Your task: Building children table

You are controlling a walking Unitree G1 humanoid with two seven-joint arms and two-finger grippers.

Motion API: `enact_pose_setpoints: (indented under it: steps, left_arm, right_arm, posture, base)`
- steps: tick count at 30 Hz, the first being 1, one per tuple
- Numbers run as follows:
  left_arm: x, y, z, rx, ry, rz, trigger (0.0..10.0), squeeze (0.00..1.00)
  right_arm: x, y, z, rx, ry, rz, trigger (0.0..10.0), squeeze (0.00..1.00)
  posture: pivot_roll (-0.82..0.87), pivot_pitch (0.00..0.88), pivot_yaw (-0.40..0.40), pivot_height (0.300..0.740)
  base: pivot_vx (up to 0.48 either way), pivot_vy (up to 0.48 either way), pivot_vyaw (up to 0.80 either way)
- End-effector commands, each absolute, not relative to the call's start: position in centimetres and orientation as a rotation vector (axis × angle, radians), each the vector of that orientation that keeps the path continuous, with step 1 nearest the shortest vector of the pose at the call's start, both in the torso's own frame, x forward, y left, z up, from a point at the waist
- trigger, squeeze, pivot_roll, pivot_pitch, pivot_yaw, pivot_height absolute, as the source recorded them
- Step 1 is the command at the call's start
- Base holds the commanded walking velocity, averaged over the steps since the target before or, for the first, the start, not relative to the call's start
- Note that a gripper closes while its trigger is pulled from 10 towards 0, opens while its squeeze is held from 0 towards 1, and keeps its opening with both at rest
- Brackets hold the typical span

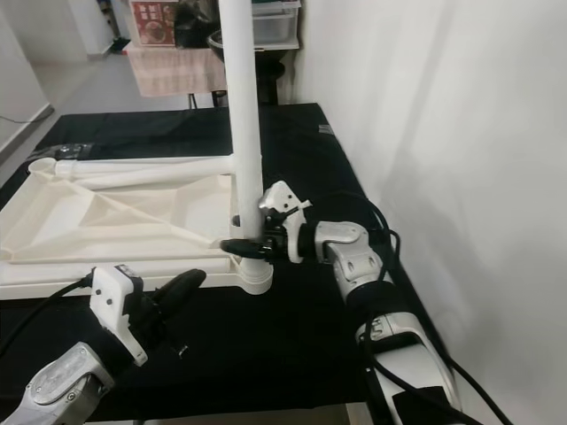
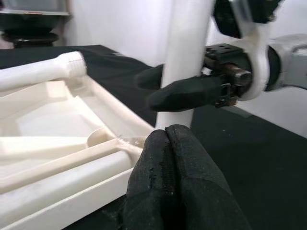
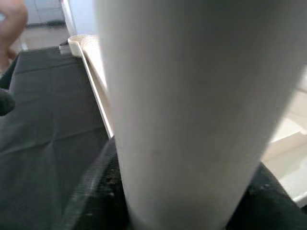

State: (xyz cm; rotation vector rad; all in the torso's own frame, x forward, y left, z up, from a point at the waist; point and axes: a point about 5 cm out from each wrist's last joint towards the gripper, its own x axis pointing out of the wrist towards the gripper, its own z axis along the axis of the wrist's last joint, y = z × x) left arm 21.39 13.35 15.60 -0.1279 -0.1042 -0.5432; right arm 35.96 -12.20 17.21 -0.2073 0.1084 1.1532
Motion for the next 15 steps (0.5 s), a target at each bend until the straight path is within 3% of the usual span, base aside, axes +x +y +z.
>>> enact_pose_setpoints:
  steps: [1,10,12,13,15]
  left_arm:
    - [21.1,14.1,15.3,-0.166,-0.079,-0.499,10.0,0.0]
    - [20.6,14.7,14.8,-0.162,-0.054,-0.473,10.0,0.0]
    - [20.7,14.9,14.6,-0.147,-0.051,-0.475,10.0,0.0]
    - [20.7,14.9,14.6,-0.147,-0.051,-0.475,10.0,0.0]
    - [21.5,14.8,14.6,-0.132,-0.061,-0.502,10.0,0.0]
  right_arm:
    - [35.7,-14.8,16.4,-0.199,0.126,1.028,0.0,0.0]
    - [34.0,-17.0,15.4,-0.195,0.151,0.921,0.0,0.0]
    - [30.8,-16.2,13.5,-0.184,0.244,0.482,0.0,0.0]
    - [30.8,-16.2,13.5,-0.184,0.244,0.482,0.0,0.0]
    - [28.0,-15.0,13.1,-0.129,0.281,0.23,0.0,0.0]
  posture:
    - [-0.03,0.053,0.007,0.74]
    - [-0.05,0.052,0.006,0.74]
    - [-0.06,0.046,0.014,0.74]
    - [-0.06,0.046,0.014,0.74]
    - [-0.09,0.024,0.04,0.74]
  base:
    - [0.0,0.0,0.0]
    - [0.0,0.0,0.0]
    - [0.0,0.0,0.0]
    - [0.0,0.0,0.0]
    - [0.0,0.0,0.0]
